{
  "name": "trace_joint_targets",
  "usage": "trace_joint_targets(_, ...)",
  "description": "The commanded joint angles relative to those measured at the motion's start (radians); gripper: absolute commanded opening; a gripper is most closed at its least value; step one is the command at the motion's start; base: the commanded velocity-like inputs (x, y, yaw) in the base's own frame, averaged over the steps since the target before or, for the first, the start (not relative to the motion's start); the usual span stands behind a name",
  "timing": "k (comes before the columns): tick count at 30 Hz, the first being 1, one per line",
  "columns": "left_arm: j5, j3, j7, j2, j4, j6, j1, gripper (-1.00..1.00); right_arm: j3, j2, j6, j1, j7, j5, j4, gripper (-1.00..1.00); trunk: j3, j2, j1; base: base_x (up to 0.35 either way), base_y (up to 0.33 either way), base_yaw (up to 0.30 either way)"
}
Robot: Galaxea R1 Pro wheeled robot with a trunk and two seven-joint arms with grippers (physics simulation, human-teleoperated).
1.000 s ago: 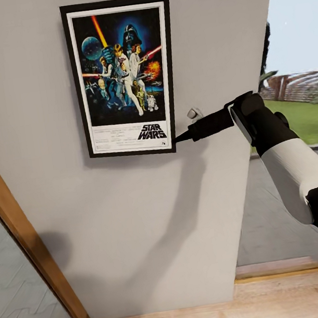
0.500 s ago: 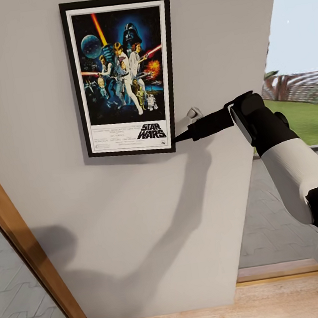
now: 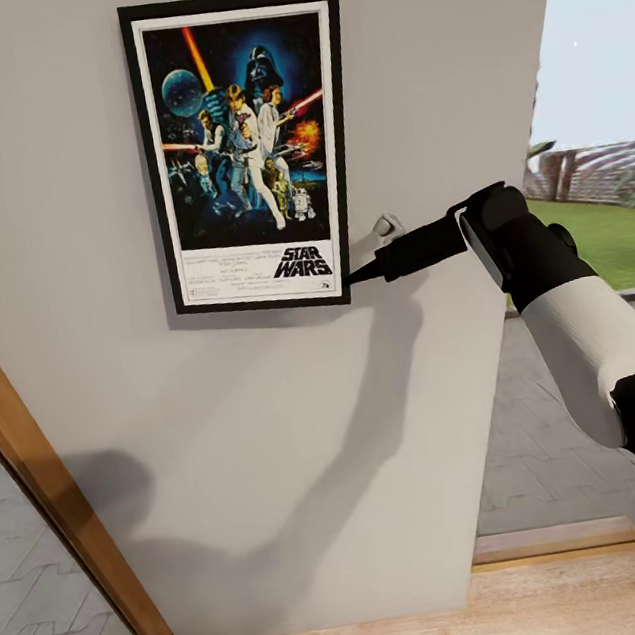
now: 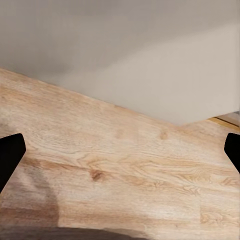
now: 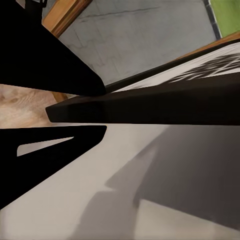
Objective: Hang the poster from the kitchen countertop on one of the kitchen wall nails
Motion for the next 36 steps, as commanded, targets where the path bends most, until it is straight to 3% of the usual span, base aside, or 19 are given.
trace_joint_targets(1, -0.011, 0.007, -0.002, 0.000, 0.001, -0.006, -0.001, 1.00, 0.000, 0.000, 0.004, -0.001, 0.010, 0.021, 0.000, -1.00, -0.002, -0.002, 0.001, 0.000, 0.000, 0.000)
trace_joint_targets(29, -0.011, 0.007, -0.002, 0.000, 0.001, -0.006, -0.001, 1.00, 0.001, 0.001, -0.016, 0.016, 0.009, 0.021, -0.004, -1.00, -0.002, -0.002, 0.001, 0.000, 0.000, 0.000)
trace_joint_targets(30, -0.011, 0.007, -0.002, 0.000, 0.001, -0.006, -0.001, 1.00, 0.001, 0.000, -0.066, 0.025, 0.007, 0.021, -0.006, -1.00, -0.002, -0.002, 0.001, 0.000, 0.000, 0.000)
trace_joint_targets(36, -0.011, 0.007, -0.002, 0.000, 0.001, -0.006, -0.001, 1.00, 0.001, 0.000, -0.081, 0.086, 0.005, 0.022, -0.058, -1.00, -0.002, -0.002, 0.001, 0.000, 0.000, 0.000)
